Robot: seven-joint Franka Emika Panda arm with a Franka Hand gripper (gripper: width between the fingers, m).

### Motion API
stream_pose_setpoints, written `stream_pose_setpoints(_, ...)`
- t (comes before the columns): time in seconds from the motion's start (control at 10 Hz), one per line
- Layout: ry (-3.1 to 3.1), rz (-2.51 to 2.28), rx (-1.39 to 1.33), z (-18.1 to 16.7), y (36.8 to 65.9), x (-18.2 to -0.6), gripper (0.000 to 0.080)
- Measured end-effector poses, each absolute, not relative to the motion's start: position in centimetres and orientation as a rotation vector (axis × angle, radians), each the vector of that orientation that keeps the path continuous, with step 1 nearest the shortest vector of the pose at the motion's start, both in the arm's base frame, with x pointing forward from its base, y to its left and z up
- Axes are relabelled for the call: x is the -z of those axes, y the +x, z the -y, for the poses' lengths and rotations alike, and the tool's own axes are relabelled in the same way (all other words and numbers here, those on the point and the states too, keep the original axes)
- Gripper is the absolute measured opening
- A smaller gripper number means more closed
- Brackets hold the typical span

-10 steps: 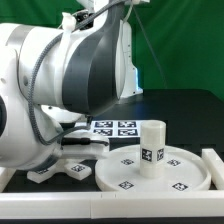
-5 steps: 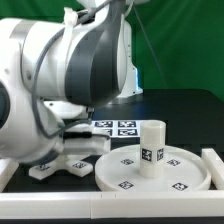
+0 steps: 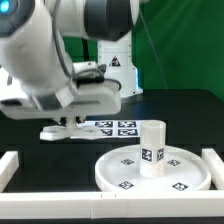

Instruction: Assemble round table

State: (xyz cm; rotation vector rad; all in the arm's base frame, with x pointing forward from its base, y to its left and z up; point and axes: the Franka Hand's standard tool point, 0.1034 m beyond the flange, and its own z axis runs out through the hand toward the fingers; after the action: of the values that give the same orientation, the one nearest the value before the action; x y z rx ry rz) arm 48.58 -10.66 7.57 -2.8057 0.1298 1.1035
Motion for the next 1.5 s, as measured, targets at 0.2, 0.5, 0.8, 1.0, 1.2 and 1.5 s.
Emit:
stream_pose_setpoints(0.2, -2.873, -0.119, -0.955, 11.3, 51.1, -8.3, 0.0215)
stream_pose_setpoints(0.5, -3.0, -0.123, -0.628, 11.9, 52.2, -8.4, 0.0215)
stream_pose_setpoints(0.8, -3.006, -0.229, -0.322, 11.8, 51.8, -9.6, 0.0215)
stream_pose_setpoints(1.0, -3.028, -0.301, -0.037, 10.7, 49.7, -9.9, 0.0215)
stream_pose_setpoints(1.2, -3.081, -0.3, 0.154, 10.8, 48.7, -9.3, 0.0215)
stream_pose_setpoints(1.5, -3.139, -0.314, 0.414, 12.5, 48.4, -9.4, 0.0215)
